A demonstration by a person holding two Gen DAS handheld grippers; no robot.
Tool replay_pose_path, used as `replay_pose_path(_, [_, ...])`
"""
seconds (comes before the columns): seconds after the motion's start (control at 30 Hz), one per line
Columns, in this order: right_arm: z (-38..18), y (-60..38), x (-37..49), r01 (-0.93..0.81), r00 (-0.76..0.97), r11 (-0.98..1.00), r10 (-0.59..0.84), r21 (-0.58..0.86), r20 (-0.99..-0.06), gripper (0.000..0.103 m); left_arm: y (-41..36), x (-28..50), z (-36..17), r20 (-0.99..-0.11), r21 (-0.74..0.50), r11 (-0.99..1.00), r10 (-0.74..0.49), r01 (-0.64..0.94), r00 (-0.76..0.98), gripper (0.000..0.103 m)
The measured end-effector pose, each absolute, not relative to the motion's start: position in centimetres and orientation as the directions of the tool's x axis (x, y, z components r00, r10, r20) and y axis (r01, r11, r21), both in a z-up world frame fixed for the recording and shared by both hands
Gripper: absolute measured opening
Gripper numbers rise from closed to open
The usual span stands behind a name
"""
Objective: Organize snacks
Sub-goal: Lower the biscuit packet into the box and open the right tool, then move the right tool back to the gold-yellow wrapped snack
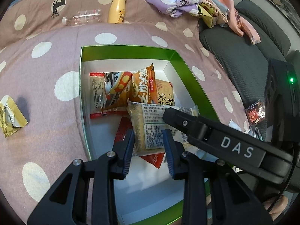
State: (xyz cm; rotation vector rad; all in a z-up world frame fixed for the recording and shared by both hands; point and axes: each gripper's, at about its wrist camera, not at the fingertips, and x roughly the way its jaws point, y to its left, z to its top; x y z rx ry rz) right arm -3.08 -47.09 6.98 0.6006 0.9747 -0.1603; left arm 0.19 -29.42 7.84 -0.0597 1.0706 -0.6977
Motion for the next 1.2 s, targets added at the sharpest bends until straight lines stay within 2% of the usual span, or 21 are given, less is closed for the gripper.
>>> replay_pose_path(0.37, [7.0,-46.9,-3.0,0.404,0.560,0.831,0.105,0.382,-0.822,0.072,-28.7,-0.2,8.3,-0.778,-0.371,0.780,-0.557,0.503,0.289,0.035])
replay_pose_path(0.43, [7.8,-46.8,-3.4,0.395,0.583,0.835,0.094,0.382,-0.807,0.072,-28.2,-0.4,8.7,-0.773,-0.374,0.775,-0.564,0.509,0.290,0.039])
replay_pose_path(0.6, [9.3,-46.1,-4.0,0.361,0.638,0.844,0.088,0.398,-0.765,0.073,-25.6,-0.4,10.2,-0.750,-0.385,0.786,-0.572,0.484,0.332,0.056])
replay_pose_path(0.77, [11.1,-44.7,-4.3,0.306,0.697,0.853,0.101,0.422,-0.710,0.080,-21.8,-0.3,12.2,-0.728,-0.385,0.807,-0.564,0.448,0.390,0.073])
replay_pose_path(0.9, [12.5,-42.7,-4.4,0.243,0.742,0.865,0.126,0.439,-0.658,0.081,-18.5,-0.2,13.3,-0.711,-0.379,0.830,-0.544,0.409,0.445,0.085])
replay_pose_path(1.03, [13.6,-40.3,-4.1,0.172,0.763,0.875,0.171,0.452,-0.623,0.085,-14.6,-0.2,14.1,-0.694,-0.381,0.851,-0.521,0.361,0.497,0.086])
replay_pose_path(1.2, [14.4,-36.5,-3.3,0.071,0.749,0.891,0.250,0.449,-0.613,0.085,-9.4,0.3,14.3,-0.679,-0.422,0.864,-0.502,0.275,0.536,0.086])
